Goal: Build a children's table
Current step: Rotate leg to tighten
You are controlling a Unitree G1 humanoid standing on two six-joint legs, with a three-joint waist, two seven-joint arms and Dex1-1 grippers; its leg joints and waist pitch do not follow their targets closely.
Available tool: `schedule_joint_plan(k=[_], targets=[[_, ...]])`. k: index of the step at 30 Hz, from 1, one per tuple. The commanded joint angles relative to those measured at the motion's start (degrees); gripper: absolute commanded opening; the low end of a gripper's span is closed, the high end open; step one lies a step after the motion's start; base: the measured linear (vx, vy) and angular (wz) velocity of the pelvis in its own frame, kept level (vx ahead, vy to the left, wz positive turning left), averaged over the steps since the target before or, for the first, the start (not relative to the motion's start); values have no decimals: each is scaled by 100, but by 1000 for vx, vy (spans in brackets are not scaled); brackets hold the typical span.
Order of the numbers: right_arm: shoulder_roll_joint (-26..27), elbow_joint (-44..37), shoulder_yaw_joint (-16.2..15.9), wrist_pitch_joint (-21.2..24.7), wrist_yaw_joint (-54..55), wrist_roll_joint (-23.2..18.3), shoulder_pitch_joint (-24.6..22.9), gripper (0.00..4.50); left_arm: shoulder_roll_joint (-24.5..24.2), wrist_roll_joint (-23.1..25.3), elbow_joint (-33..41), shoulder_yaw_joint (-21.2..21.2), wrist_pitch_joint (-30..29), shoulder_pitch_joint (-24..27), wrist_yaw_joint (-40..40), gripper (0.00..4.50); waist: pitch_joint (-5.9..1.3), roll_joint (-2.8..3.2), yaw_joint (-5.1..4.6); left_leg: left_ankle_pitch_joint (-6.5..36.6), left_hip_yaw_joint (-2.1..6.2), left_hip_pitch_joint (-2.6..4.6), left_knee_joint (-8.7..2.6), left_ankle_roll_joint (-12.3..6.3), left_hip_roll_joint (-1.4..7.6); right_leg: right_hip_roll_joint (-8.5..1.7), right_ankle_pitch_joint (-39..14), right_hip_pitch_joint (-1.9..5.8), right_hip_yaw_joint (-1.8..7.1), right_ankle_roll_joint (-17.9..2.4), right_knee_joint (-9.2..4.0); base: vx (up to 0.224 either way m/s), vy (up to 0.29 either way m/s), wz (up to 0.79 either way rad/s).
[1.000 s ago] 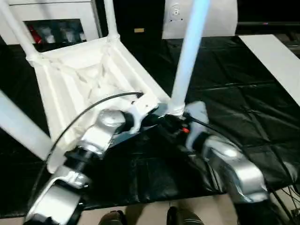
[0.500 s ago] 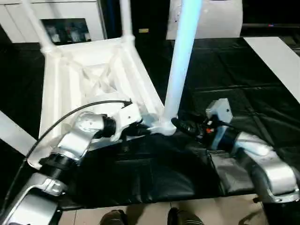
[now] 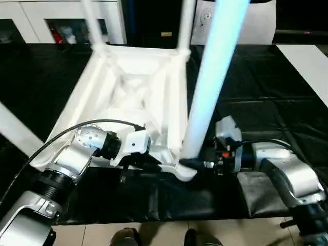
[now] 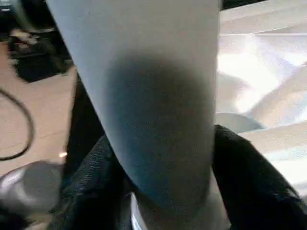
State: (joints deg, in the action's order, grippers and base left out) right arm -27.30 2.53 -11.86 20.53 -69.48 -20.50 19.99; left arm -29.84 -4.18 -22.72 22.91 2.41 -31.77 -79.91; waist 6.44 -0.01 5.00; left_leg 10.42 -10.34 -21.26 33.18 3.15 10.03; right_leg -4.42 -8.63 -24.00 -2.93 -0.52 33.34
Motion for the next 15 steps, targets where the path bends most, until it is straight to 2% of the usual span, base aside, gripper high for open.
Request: schedule_joint_plan(k=[1,6,15], targets=[[-77,45,-13,32,-129,-79,70,235,24,16,188,174,159,-55,-327,0,-453,-62,-33,833,44,87,-356,-440,317,-391,-1305,307,260,-1483,-265,0,0,0],[-194,188,-76,113,-413,-144,158,208,-40,13,133,144,207,-21,-390,0,-449,-74,-34,869,46,88,-358,-398,313,-388,-1422,303,259,-1430,-272,0,0,0],[-111,455,-98,225,-571,-180,259,204,-16,17,87,88,21,0,-276,0,-426,-58,-30,1037,55,91,-364,-315,314,-388,-1634,285,263,-1382,-295,0,0,0]])
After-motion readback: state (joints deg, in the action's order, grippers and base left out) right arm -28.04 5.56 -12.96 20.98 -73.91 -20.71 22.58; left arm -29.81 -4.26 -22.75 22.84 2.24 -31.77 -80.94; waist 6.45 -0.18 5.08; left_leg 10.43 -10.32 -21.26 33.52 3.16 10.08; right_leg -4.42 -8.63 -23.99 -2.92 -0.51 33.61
